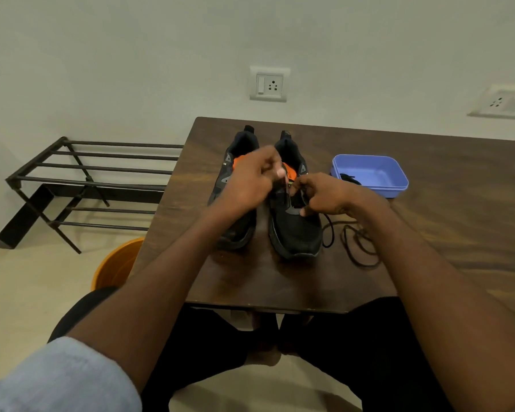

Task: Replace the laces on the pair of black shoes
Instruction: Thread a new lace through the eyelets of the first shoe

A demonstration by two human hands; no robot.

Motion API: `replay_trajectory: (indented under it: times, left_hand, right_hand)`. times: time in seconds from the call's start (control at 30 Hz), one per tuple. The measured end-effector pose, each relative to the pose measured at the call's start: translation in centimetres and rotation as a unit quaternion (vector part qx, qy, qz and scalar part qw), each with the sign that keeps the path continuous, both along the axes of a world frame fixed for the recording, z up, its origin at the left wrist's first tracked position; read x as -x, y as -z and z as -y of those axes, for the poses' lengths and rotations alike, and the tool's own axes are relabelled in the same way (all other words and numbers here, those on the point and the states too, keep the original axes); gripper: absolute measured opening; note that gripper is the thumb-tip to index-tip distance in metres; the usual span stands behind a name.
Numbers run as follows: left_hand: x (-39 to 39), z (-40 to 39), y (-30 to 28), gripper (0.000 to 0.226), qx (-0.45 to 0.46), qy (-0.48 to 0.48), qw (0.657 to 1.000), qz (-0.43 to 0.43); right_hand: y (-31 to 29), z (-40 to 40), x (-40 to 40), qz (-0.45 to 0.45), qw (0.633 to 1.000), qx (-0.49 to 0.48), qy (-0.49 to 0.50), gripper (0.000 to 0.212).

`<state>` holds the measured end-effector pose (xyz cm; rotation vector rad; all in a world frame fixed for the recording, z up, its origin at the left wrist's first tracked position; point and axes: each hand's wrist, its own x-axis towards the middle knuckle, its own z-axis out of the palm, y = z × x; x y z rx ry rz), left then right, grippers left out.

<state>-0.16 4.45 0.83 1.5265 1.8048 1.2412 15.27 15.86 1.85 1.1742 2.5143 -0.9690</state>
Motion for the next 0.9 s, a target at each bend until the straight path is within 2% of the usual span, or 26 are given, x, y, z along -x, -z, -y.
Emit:
replay_trajectory:
  times: [0.07,0.1,0.2,0.3,0.37,0.43,0.5,0.53,0.6,0.63,0.67,0.7,0.73,0.77,0.8,0.83,0.9]
  left_hand:
    - [0.4,0.2,-1.4,0.01,-0.023,-0.002,0.992,0.126]
    - [0.3,0.2,-1.5,0.01,-0.018,-0.011,0.992,0.125]
    - [-0.3,0.1,0.1,0.004,0.056,-0.055,0.995,-0.068]
    - [-0.5,-0.3,1.8,0.014,0.168,-0.036,0.965,-0.199]
    - [-0.5,-0.4,1.7,0.011,0.173,-0.04,0.948,-0.265]
    - [-0.3,-0.3,1.9,0.016,0.133,-0.051,0.938,-0.315]
    - [-0.1,-0.1,1.9,0.015,0.119,-0.053,0.941,-0.313]
    - [0.0,0.0,1.6,0.011,0.107,-0.053,0.958,-0.26]
    - [0.2,0.3,-0.2,0.009,0.038,-0.072,0.995,-0.057]
    - [0.4,0.5,-1.6,0.013,-0.012,-0.083,0.992,0.093]
    - [0.6,0.8,-2.9,0.017,-0.055,-0.087,0.967,0.231]
    - [1.0,1.1,-3.7,0.019,-0.081,-0.089,0.944,0.308]
    - [1.2,1.3,-4.1,0.019,-0.08,-0.099,0.946,0.298]
    - [1.3,1.3,-4.0,0.018,-0.05,-0.113,0.97,0.208]
    - [1.2,1.2,-3.2,0.018,-0.003,-0.119,0.99,0.08]
    - [1.0,1.1,-2.1,0.018,0.049,-0.107,0.992,-0.037]
    - [0.2,0.6,-0.1,0.016,0.145,-0.047,0.974,-0.17]
  right_hand:
    - [0.1,-0.3,-0.4,-0.008,1.0,-0.002,0.001,0.071]
    - [0.1,-0.4,-0.5,-0.01,1.0,0.003,0.004,0.083]
    - [0.6,0.1,-0.3,0.015,1.0,0.015,0.002,0.109]
    - [0.9,0.3,0.1,0.02,1.0,0.007,0.007,0.117]
    - [0.6,0.4,0.3,0.008,1.0,0.021,0.008,0.111]
    - [0.5,0.6,0.5,0.0,1.0,0.025,0.012,0.112]
    - [0.8,1.1,0.8,0.026,0.999,-0.016,0.009,0.119]
    - [0.9,1.4,0.9,0.04,0.999,-0.035,0.01,0.122]
    - [1.1,1.4,1.0,0.05,0.998,-0.036,0.02,0.126]
    - [1.0,1.4,1.1,0.05,0.998,-0.032,0.021,0.127]
    - [1.0,1.3,1.1,0.05,0.998,-0.031,0.02,0.126]
    - [0.9,1.3,1.1,0.051,0.998,-0.033,0.018,0.126]
    - [0.9,1.2,1.1,0.051,0.998,-0.036,0.017,0.126]
    - [0.8,1.2,1.1,0.049,0.998,-0.039,0.018,0.126]
    - [0.8,1.2,1.1,0.046,0.998,-0.042,0.018,0.128]
    - [0.8,1.3,1.1,0.041,0.998,-0.046,0.017,0.129]
    - [0.7,1.3,1.1,0.031,0.998,-0.046,0.017,0.128]
